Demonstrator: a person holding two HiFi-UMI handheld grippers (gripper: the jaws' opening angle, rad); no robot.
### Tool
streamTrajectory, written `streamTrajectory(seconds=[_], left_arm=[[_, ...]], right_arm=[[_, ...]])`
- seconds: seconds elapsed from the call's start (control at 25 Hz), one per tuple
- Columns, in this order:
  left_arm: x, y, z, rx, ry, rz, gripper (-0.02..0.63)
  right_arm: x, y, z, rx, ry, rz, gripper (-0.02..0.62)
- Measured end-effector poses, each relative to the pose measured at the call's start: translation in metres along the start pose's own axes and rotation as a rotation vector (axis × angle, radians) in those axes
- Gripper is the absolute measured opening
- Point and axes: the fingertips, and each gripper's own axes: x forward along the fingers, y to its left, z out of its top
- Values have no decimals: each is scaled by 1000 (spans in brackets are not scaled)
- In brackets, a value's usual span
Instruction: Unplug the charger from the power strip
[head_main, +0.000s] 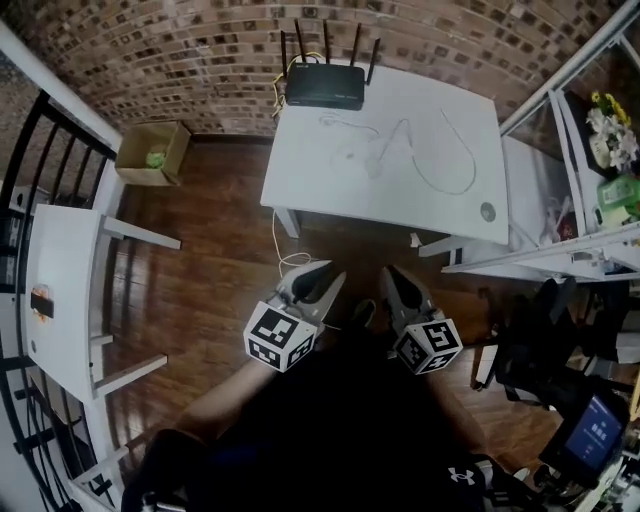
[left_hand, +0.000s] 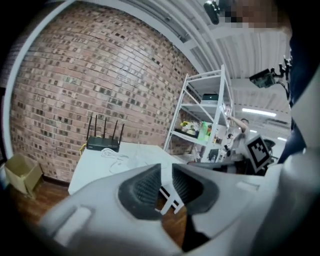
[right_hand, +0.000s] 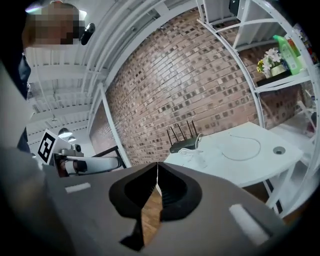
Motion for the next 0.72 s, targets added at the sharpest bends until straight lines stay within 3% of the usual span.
streamTrajectory(seconds=[0.36,0.72], left_arm=[[72,6,30,12,-14,138,80],[102,48,37,-3,20,141,80]], right_arm=[[21,-73,45,9,1,75,11],[65,-98,46,19,44,42,12]])
